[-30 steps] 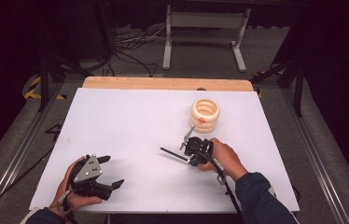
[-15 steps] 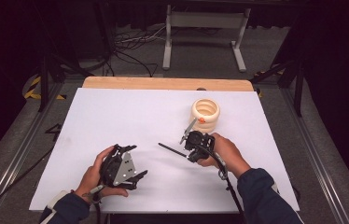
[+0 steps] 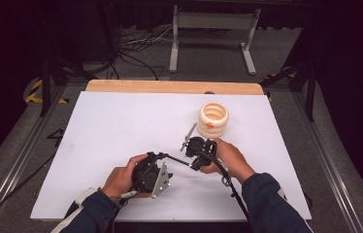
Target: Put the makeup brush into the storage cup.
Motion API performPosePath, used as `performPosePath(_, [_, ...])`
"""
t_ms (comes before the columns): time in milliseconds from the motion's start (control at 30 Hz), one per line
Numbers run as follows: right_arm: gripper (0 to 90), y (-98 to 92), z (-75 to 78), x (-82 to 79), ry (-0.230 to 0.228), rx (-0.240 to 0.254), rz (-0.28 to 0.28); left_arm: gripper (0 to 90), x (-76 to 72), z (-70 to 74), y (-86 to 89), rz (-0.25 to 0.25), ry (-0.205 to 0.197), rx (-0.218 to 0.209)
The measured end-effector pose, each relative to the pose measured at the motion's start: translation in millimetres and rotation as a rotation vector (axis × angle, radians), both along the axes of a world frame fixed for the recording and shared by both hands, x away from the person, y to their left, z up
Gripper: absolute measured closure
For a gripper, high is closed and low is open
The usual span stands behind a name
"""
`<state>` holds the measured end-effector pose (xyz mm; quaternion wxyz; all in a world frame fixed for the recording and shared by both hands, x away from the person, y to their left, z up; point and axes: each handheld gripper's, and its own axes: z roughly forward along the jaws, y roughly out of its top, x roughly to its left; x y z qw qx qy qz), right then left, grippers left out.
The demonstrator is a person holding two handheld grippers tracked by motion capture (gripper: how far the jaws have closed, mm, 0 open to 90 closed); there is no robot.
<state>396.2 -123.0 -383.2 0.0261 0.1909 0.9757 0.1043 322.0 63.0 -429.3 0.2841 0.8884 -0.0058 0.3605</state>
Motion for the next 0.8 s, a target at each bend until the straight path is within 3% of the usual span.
performPosePath(133, [84.6,6.8,-0.3,-0.1,0.007,0.007,0.015,47.7,-0.2,-5.1,-7.7,0.0,-0.028,0.056])
performPosePath(167, [84.6,8.5,-0.3,-0.7,0.01,0.011,0.018,49.2,-0.2,-6.0,-9.6,0.003,-0.055,0.096])
performPosePath(267, [84.6,11.6,0.1,-1.3,0.016,0.016,0.026,55.7,-0.5,-9.8,-12.6,0.005,-0.07,0.093])
performPosePath(500, [84.7,21.4,0.6,-2.7,0.021,0.015,0.04,73.3,-4.9,-13.4,-20.0,-0.017,-0.138,0.175])
performPosePath(700, [84.8,27.6,1.5,-3.8,0.02,0.014,0.052,83.3,-7.4,-17.3,-25.1,-0.045,-0.146,0.235])
performPosePath(800, [84.8,29.5,1.6,-4.8,0.015,0.009,0.054,83.4,-8.0,-16.6,-26.0,-0.043,-0.15,0.249])
